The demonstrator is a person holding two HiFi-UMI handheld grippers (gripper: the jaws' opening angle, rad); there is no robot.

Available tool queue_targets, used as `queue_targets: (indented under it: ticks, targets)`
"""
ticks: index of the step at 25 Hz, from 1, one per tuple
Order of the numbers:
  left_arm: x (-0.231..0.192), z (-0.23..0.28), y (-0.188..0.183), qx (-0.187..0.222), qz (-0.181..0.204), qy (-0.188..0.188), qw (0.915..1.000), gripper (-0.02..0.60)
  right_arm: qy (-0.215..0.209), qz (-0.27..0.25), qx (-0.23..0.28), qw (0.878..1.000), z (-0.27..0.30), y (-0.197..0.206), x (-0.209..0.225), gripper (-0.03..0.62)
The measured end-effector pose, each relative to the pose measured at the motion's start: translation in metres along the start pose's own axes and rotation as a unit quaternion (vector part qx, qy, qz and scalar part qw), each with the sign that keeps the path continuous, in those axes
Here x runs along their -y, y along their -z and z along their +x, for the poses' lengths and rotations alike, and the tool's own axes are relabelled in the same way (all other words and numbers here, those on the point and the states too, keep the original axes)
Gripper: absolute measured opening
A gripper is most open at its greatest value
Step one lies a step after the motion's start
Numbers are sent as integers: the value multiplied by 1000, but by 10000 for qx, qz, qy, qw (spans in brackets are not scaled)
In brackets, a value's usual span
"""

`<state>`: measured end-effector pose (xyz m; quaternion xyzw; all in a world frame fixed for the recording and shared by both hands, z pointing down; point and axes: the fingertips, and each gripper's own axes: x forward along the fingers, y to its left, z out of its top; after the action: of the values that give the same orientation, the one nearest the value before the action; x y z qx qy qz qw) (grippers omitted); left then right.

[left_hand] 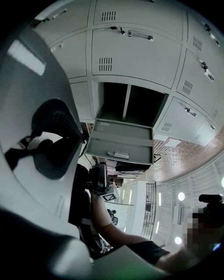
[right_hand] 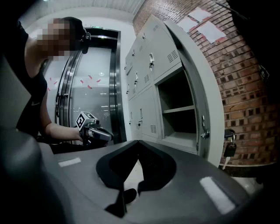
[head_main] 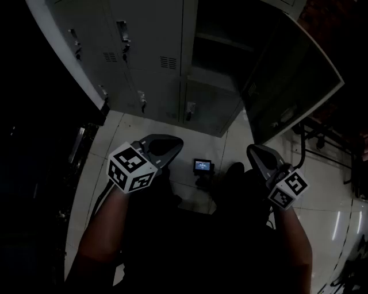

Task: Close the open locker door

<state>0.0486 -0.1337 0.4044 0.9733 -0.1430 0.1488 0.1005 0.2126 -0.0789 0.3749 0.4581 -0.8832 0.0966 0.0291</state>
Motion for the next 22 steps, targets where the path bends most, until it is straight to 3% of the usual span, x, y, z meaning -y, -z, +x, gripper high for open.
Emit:
queue_targets:
  ticks: [7,11,18,22]
  targets:
    - [0,0,3,-28,-33,9,10000,12,85,-48,-17,10000,-6,1,-1,7]
    - [0,0,3,-34,-45,0,10000,12,121,-102,-69,9999,-24,-8,9,79]
    - [1,3,4,-19,-27,28,10000,12,1200,-13,296,9923,-87,-46,90,107]
    - [1,4,4,-17,-11,23,10000,12,838,-265,274,9957,-73,-71,99,194]
